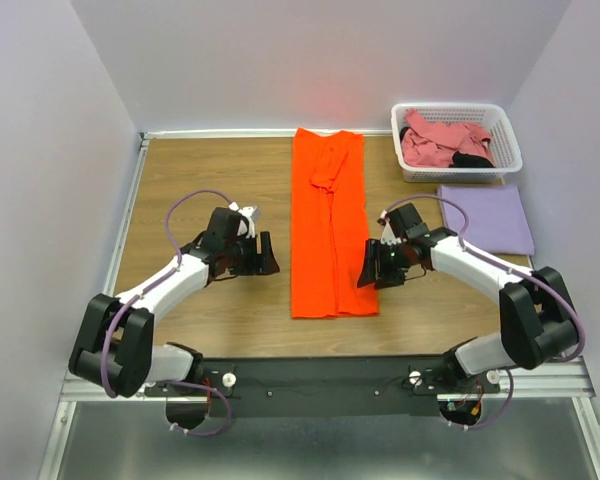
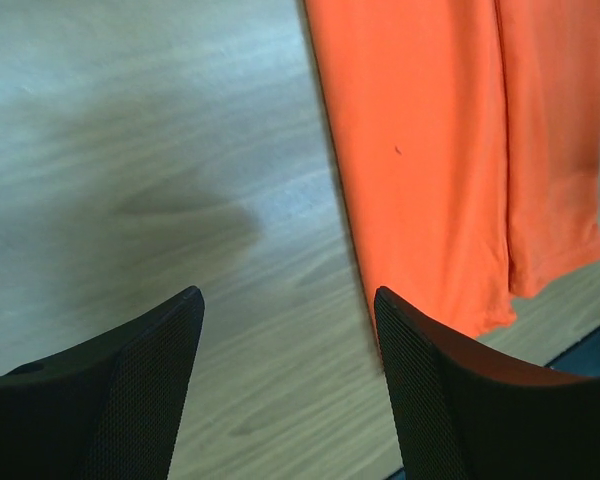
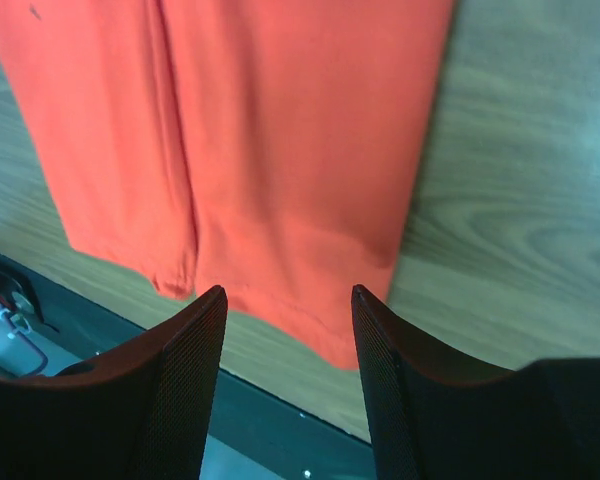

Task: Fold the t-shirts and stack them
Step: Fold the tshirt

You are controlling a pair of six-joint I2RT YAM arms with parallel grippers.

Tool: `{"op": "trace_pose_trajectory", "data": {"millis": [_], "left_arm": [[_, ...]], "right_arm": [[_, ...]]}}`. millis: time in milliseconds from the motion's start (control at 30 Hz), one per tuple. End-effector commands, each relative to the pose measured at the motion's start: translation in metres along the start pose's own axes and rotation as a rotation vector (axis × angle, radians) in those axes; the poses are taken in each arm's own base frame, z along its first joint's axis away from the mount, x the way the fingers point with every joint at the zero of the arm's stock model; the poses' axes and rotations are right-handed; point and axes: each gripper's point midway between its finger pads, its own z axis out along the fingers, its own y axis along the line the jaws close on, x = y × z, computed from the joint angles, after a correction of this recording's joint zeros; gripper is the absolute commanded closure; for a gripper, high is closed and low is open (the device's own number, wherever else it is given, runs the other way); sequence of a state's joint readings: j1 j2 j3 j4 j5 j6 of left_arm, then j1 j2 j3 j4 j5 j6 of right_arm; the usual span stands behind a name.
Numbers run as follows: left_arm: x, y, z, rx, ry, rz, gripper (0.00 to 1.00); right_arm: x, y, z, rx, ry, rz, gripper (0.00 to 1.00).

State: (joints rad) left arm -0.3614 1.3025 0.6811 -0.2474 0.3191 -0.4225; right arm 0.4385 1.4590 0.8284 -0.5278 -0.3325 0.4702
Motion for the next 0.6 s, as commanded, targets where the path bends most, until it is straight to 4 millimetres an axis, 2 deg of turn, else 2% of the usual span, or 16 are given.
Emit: {"op": "trace_pose_trajectory", "data": {"millis": [0,33,367,567], "left_arm": [[0.031,-0.006,0.003,-0.025,0.092,-0.096,0.24],[0.036,-0.008,0.003,-0.024,0.109,-0.102,0.24],[0.069,-0.017,0.01,-0.087,0.208,-0.081,0.25],[0.077,-0.024,0.011,-0.083,0.225,-0.086,0.25]], "right_arm": [[0.025,-0.006,-0.002,-0.006,0.053,0.049,0.41],[0.033,-0.01,-0.001,-0.005,0.073,0.056,0.41],[0.064,-0.029,0.009,0.027,0.136,0.089,0.46],[0.071,-0.032,0.011,0.032,0.154,0.087,0.47]]}}
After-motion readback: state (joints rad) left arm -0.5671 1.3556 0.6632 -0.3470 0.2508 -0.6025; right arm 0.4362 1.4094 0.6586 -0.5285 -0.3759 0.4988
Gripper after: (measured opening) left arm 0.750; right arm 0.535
